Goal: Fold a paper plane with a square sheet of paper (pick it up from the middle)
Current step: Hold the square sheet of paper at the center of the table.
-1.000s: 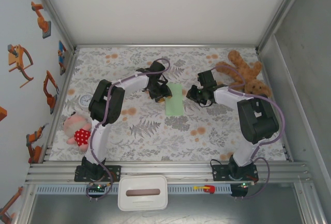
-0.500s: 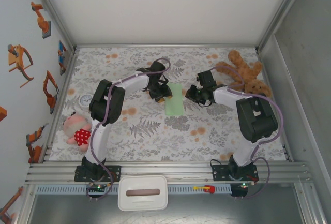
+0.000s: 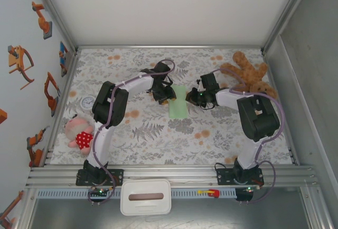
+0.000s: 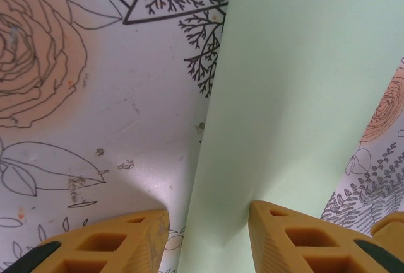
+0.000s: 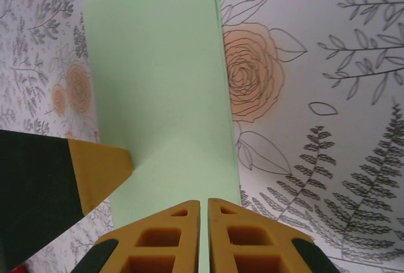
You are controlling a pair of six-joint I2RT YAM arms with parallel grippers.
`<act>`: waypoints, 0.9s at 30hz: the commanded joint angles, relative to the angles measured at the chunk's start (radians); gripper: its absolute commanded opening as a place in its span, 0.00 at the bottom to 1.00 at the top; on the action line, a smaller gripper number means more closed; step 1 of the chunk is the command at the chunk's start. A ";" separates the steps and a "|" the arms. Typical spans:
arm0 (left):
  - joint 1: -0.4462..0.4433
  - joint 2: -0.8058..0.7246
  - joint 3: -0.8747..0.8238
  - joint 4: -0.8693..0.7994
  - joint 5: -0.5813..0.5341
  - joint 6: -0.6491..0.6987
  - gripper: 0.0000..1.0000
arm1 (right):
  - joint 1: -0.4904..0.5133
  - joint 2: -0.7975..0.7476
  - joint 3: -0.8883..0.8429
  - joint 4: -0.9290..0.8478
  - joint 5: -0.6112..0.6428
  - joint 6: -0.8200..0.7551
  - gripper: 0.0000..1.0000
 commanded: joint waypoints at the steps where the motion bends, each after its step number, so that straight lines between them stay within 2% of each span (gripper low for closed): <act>1: -0.033 0.221 -0.090 -0.050 -0.123 0.006 0.43 | -0.002 0.012 -0.002 0.033 -0.027 0.008 0.11; 20: -0.033 0.223 -0.086 -0.059 -0.123 -0.002 0.43 | 0.007 0.093 0.028 0.047 -0.099 0.007 0.05; 27: -0.033 0.224 -0.085 -0.060 -0.123 -0.001 0.43 | 0.008 0.110 0.022 0.013 -0.059 -0.007 0.03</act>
